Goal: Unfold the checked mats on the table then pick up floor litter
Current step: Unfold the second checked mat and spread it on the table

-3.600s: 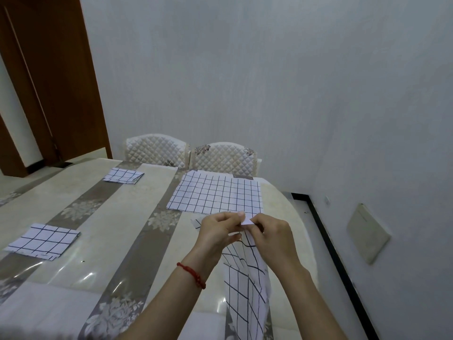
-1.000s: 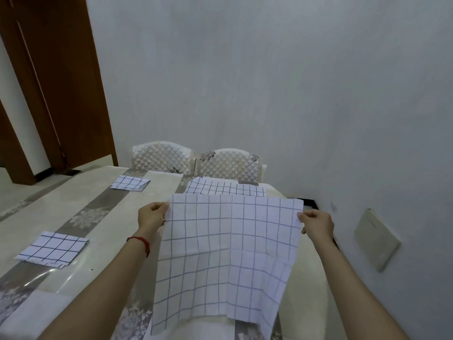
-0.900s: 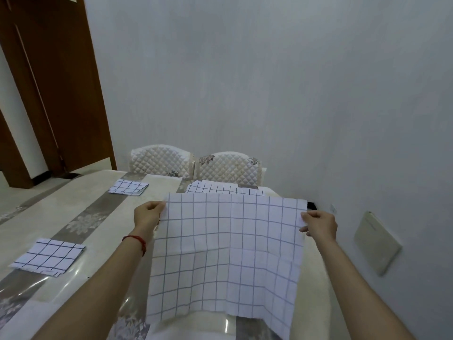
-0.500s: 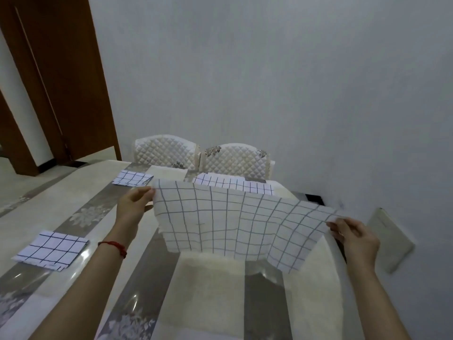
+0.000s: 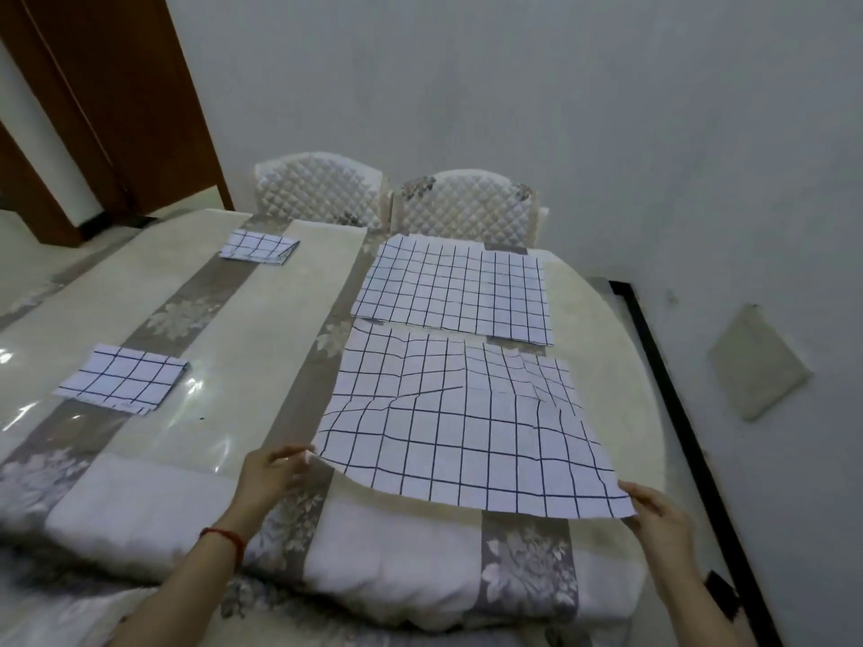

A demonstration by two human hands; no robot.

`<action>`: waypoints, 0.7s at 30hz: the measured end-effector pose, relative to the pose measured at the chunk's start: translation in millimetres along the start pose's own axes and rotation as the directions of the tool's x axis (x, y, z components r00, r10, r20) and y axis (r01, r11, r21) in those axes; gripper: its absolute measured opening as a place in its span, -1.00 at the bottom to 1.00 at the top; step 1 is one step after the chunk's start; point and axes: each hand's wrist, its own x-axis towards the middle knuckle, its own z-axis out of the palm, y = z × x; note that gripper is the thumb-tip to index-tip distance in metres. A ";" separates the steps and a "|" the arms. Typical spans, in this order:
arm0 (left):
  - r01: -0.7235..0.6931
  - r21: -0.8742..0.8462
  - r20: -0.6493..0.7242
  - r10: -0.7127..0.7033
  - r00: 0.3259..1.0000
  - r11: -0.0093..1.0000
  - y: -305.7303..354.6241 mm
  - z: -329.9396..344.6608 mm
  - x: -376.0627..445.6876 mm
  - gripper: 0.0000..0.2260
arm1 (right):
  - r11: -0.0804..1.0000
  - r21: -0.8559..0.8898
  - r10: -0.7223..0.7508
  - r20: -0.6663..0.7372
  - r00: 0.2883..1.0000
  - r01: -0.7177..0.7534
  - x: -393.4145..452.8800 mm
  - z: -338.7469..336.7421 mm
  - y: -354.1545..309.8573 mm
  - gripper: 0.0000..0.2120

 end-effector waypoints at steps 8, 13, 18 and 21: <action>0.321 -0.140 0.011 -0.323 0.946 0.937 -21.9 15.5 4.9 -0.74 | 0.971 0.034 0.237 -0.043 0.971 -0.236 0.0 16.3 23.9 -0.85; 0.347 -0.165 -0.048 -0.359 0.932 0.923 -18.9 25.8 9.8 -0.82 | 0.961 0.020 0.275 -0.114 0.955 -0.274 5.6 25.7 32.8 -0.85; 0.271 -0.030 -0.175 -0.272 0.946 0.962 -26.5 25.8 16.1 -0.80 | 0.963 -0.118 0.223 -0.148 0.963 -0.241 2.6 34.4 34.0 -0.81; 0.233 0.053 -0.245 -0.214 0.946 0.971 -29.5 17.9 17.6 -0.75 | 0.950 -0.237 0.174 -0.130 0.976 -0.201 1.5 38.2 31.1 -0.80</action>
